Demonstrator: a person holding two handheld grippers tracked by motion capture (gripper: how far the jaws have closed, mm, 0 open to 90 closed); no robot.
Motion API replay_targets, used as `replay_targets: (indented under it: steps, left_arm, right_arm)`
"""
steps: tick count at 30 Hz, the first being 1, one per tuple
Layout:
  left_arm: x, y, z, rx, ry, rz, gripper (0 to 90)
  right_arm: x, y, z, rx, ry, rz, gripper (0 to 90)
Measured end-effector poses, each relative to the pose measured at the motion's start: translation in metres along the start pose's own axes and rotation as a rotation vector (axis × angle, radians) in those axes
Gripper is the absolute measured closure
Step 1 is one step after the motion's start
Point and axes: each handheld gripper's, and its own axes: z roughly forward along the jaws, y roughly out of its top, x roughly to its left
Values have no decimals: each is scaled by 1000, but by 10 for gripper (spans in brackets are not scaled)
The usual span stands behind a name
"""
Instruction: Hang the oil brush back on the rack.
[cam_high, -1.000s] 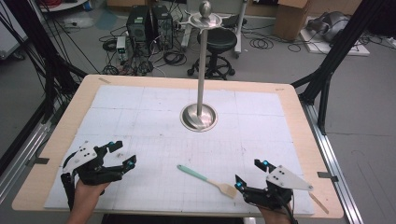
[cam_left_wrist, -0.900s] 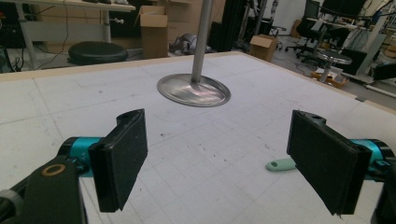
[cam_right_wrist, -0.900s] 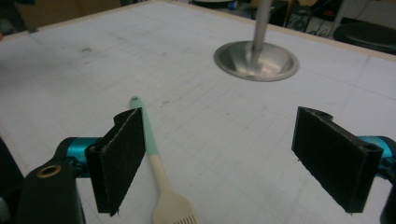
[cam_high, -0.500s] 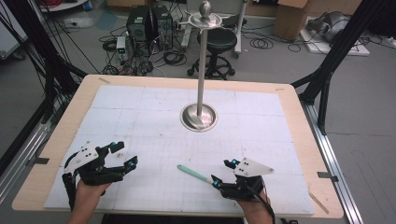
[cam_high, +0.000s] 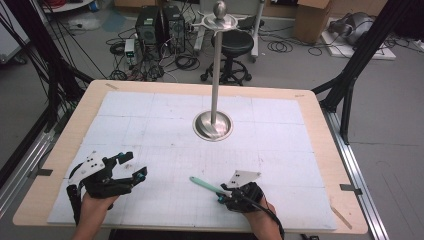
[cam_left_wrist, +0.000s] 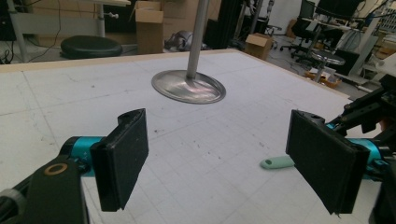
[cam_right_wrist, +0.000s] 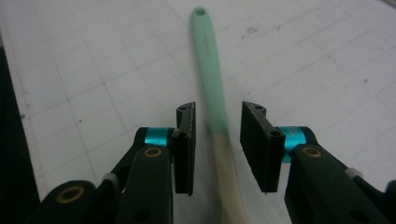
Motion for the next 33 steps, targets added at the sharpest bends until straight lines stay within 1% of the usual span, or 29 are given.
replay_targets:
  steps: [1, 2, 3, 6, 8, 9, 10, 11, 12, 15, 18, 23, 26, 28, 31, 33]
  left_arm:
    - [0, 0, 0, -2, -3, -2, 218]
    - [0, 1, 0, -5, -1, -5, 218]
    - [1, 0, 0, -4, 1, -8, 218]
    - [2, 0, -1, -3, 0, -14, 219]
    - [2, 0, -1, -5, 3, -16, 219]
    - [3, 0, -2, -7, 3, -18, 221]
    - [3, 0, -2, -7, 3, -18, 221]
    - [4, 0, -3, -6, 8, -24, 221]
    - [4, 0, -3, -6, 8, -24, 221]
    - [3, 0, -2, -3, 6, -24, 223]
    - [1, 0, -1, 2, 1, -16, 226]
    - [0, 0, 0, 19, -10, -7, 235]
    - [-1, 0, 1, 18, -15, -2, 236]
    - [-3, 1, 2, 19, -22, 2, 236]
    - [-3, 0, 4, 25, -35, 1, 238]
    - [-3, 0, 4, 26, -37, 1, 239]
  right_arm:
    - [0, -1, 0, 6, 10, -5, 705]
    - [0, -1, 0, 6, 10, -5, 705]
    - [0, -1, 0, 12, 15, 7, 722]
    - [-1, -1, 1, 7, 20, 6, 744]
    - [-2, -2, 0, 8, 26, 12, 786]
    - [-6, -1, 1, 11, 44, 20, 803]
    - [-6, -1, 1, 11, 44, 20, 803]
    - [-9, -2, 1, 9, 60, 24, 808]
    - [-9, -2, 1, 7, 63, 27, 811]
    - [-7, 0, 1, 23, 52, 20, 819]
    - [-6, 1, 1, 26, 42, 26, 823]
    - [-6, 2, -1, 29, 48, 29, 825]
    - [-6, 1, -2, 25, 48, 33, 826]
    - [-6, 1, -3, 17, 48, 32, 826]
    - [-8, 1, -7, -13, 53, 51, 826]
    - [-9, 1, -9, -19, 52, 54, 826]
